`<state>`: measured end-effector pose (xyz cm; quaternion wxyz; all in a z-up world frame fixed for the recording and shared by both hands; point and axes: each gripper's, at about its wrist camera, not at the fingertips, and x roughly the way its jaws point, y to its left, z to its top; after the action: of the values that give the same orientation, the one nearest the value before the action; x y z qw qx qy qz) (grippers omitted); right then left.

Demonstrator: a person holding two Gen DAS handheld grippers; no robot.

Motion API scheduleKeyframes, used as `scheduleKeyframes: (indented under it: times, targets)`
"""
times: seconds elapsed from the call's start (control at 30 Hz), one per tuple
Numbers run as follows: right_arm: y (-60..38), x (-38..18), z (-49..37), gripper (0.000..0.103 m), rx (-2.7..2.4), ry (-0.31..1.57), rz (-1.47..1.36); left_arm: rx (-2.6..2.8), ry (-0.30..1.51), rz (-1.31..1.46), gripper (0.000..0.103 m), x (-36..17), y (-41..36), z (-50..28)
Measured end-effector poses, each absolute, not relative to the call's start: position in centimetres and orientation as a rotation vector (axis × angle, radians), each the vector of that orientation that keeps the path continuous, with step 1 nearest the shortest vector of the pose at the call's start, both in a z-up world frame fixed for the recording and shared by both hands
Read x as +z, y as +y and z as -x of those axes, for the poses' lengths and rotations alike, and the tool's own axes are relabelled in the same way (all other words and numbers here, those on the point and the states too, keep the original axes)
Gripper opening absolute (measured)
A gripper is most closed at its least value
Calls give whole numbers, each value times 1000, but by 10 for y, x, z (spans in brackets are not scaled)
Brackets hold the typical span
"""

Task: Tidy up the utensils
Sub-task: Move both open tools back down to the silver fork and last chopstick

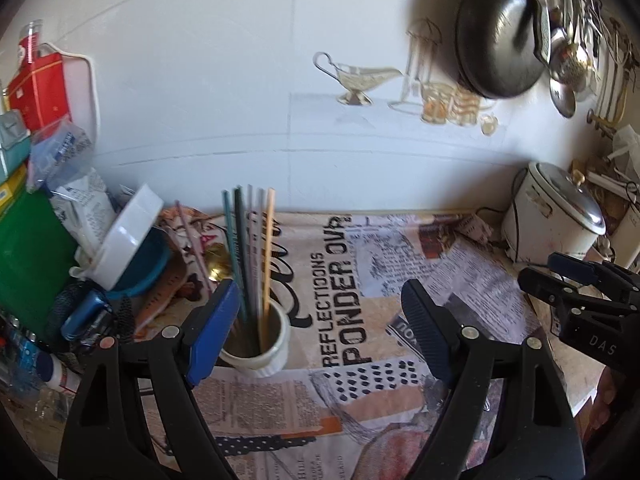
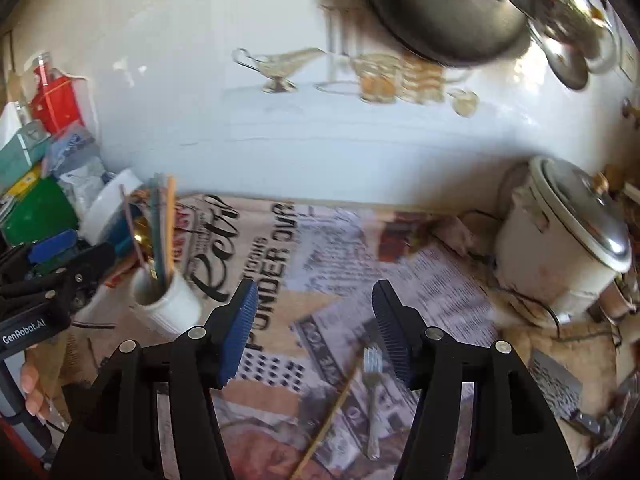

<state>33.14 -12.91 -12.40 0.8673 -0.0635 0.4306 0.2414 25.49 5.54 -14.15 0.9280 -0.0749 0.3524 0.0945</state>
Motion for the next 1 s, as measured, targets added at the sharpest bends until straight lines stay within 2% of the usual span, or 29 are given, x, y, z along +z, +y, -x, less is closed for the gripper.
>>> scheduleKeyframes:
  times: [0.47, 0.7, 1.0]
  targets:
    - [-200, -218, -345, 56, 299, 1151, 137, 90, 912, 150, 82, -223, 0, -304]
    - [-192, -271, -356, 56, 307, 1273, 161, 84, 1023, 123, 82, -271, -12, -321]
    - [-171, -311, -364, 55, 349, 1332, 208, 109, 1098, 112, 82, -301, -8, -326]
